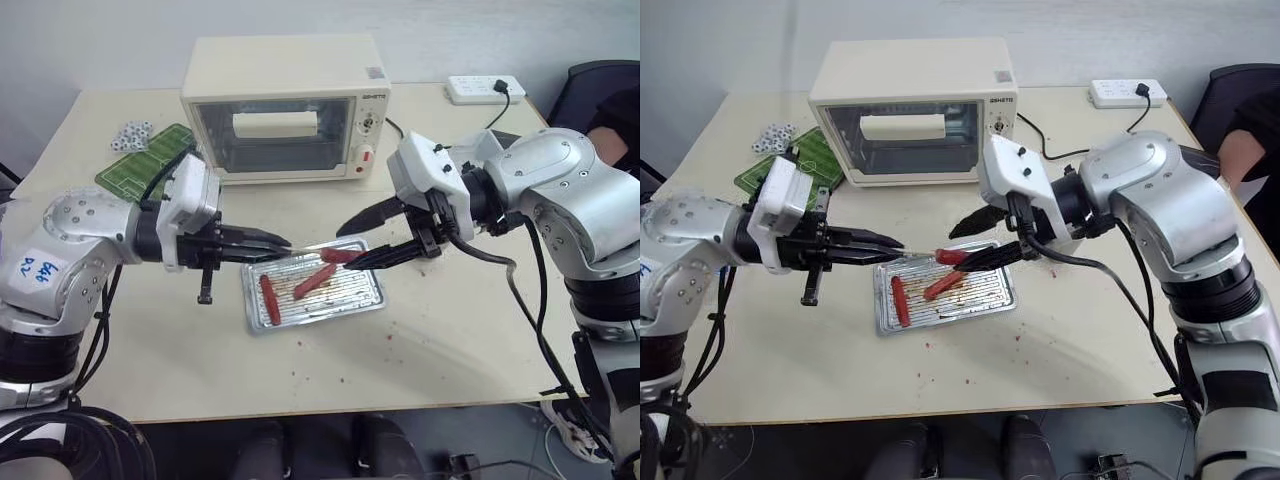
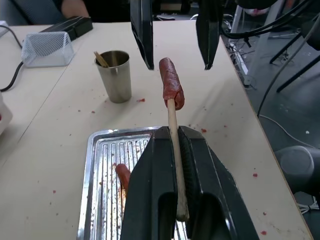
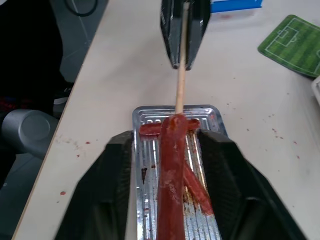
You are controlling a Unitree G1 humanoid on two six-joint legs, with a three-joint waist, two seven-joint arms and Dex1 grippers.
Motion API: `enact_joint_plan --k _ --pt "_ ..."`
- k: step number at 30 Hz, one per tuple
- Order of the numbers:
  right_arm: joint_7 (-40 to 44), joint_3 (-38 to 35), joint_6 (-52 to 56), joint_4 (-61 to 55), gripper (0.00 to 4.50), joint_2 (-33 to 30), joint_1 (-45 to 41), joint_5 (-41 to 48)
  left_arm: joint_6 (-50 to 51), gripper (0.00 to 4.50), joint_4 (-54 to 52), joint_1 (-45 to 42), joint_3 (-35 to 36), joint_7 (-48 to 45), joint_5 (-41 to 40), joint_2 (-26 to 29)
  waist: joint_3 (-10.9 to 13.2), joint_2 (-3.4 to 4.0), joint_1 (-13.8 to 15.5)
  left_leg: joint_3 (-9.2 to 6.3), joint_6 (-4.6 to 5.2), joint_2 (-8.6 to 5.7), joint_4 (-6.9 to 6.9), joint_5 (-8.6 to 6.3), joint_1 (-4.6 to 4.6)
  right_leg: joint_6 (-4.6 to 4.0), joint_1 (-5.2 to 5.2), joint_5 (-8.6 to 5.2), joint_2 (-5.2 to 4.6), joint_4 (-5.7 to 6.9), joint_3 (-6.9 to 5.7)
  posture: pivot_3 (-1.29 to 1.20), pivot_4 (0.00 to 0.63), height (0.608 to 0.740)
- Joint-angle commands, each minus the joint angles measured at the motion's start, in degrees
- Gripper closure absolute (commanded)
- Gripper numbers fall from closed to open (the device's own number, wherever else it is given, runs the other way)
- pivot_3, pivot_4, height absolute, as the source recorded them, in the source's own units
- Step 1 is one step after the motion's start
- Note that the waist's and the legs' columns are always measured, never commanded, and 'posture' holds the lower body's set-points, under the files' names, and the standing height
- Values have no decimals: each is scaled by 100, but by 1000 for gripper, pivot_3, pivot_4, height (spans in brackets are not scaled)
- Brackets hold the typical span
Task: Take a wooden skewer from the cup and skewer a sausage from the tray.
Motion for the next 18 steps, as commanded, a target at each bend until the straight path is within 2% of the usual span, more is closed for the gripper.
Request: enact_joint_plan --k 1,3,9,12,14,18 --pt "-298 -462 37 129 1299 -97 -186 -20 106 4500 -495 454 806 552 -92 91 0 0 -1 0 0 0 0 0 0 0 0 0 -1 1 1 0 150 740" --pt "-502 -643 167 251 1299 -37 -262 69 215 4500 -745 790 1182 938 -124 28 0 0 -2 -1 0 3 -1 0 0 0 0 0 -2 1 1 0 150 740" --pt "-1608 -1501 1056 448 1299 525 -416 633 690 4500 -1627 1942 2632 2998 243 -618 -1 -1 -6 -3 0 9 -3 0 2 0 1 0 -5 3 4 0 150 740" --pt "-1801 -1725 1229 345 742 661 -364 905 898 4500 -1814 2467 3309 3995 681 -984 -1 -1 -9 -2 0 7 -4 -1 3 0 0 0 -8 5 7 0 150 740" --pt "-2050 -1857 1342 327 119 809 -351 1049 999 4500 -1715 2721 3683 4713 1190 -1192 -2 -2 -7 -2 0 7 -5 -1 3 -1 0 0 -7 4 5 0 150 740" --pt "-2256 -1959 1553 138 29 998 -225 1398 1008 4500 -1195 2909 4223 5600 1861 -1395 -6 -9 -7 -2 1 6 -6 -2 3 0 0 0 -8 5 4 0 150 740"
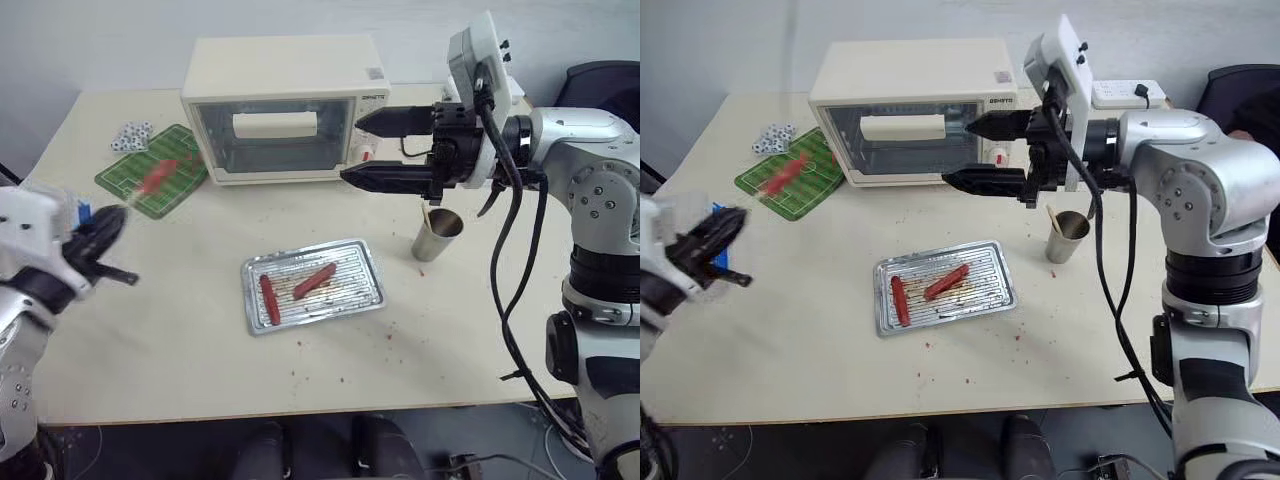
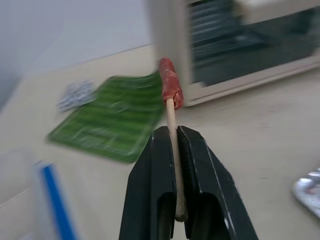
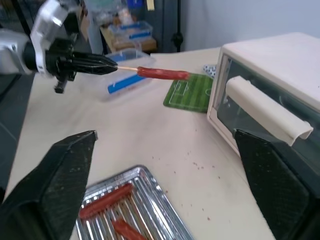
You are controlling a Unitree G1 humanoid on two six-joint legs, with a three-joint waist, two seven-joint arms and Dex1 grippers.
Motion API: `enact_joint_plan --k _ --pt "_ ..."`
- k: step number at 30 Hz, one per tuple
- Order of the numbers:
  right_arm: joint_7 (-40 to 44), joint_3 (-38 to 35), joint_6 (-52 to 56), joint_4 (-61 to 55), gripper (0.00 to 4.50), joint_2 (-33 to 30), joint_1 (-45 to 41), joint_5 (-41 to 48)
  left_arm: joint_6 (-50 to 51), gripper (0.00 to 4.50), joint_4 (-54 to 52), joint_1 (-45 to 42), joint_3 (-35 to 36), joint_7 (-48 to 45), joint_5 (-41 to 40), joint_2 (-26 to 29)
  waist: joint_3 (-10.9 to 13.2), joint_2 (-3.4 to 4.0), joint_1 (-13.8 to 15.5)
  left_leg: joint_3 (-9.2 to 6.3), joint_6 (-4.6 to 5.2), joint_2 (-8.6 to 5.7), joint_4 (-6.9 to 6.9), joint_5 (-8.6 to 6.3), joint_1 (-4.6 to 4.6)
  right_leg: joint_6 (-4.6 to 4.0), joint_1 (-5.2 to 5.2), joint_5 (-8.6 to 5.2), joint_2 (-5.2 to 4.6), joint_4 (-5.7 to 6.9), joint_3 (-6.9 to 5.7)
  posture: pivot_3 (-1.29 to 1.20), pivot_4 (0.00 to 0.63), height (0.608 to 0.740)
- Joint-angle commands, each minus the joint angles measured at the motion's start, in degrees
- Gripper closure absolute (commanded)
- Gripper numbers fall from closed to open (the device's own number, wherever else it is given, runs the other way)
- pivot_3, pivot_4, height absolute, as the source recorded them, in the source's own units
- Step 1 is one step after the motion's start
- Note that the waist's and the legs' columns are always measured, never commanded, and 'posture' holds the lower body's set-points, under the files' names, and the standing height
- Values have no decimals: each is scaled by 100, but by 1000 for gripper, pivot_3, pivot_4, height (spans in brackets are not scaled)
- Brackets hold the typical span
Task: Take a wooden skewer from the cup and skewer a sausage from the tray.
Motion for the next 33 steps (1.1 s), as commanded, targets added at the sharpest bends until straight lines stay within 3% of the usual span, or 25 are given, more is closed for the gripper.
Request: enact_joint_plan --k 1,10,11,13,16,23,28,33 --pt "-167 -221 154 -351 29 115 46 421 -124 4500 358 52 543 631 546 -9 -2 -4 0 0 0 0 0 -1 0 0 0 0 -1 0 0 0 150 740" --pt "-496 -173 147 -405 29 322 206 734 -899 4500 1773 -27 333 507 821 74 -14 -23 0 -3 0 -4 -2 -6 0 -1 0 -1 -14 0 -6 0 150 740" --pt "-489 -183 159 -428 0 306 213 774 -1022 4052 1881 -59 288 424 804 100 -14 -24 -3 -2 -2 -3 -2 -8 0 -2 -1 -1 -15 -1 -7 0 150 740" --pt "-446 -183 177 -462 0 261 220 849 -1114 3740 2021 -156 282 398 782 157 -14 -24 -6 -1 -4 0 -3 -9 0 -3 -2 -2 -19 -1 -7 0 150 740" --pt "-361 -172 278 -495 0 127 226 984 -951 2841 1898 -136 464 431 722 215 -15 -25 -6 0 -4 1 -5 -10 -1 -5 -4 -3 -47 -2 -17 0 150 740" --pt "8 113 143 -347 0 -163 85 951 504 826 176 474 1516 256 151 401 -17 -29 -30 12 8 -8 -10 -24 0 -6 -7 -3 -85 -6 -33 0 150 740" --pt "159 240 -33 -146 0 -183 3 809 1983 826 -1050 1000 2701 -82 -427 417 -16 -31 -25 12 7 -10 -10 -25 0 -7 -7 -4 -88 -8 -30 0 150 740" --pt "310 313 -220 44 0 -156 4 663 2855 826 -1444 1163 3420 -360 -736 415 -17 -31 -19 9 6 -12 -9 -25 2 -11 -6 -6 -88 -9 -32 0 150 740"
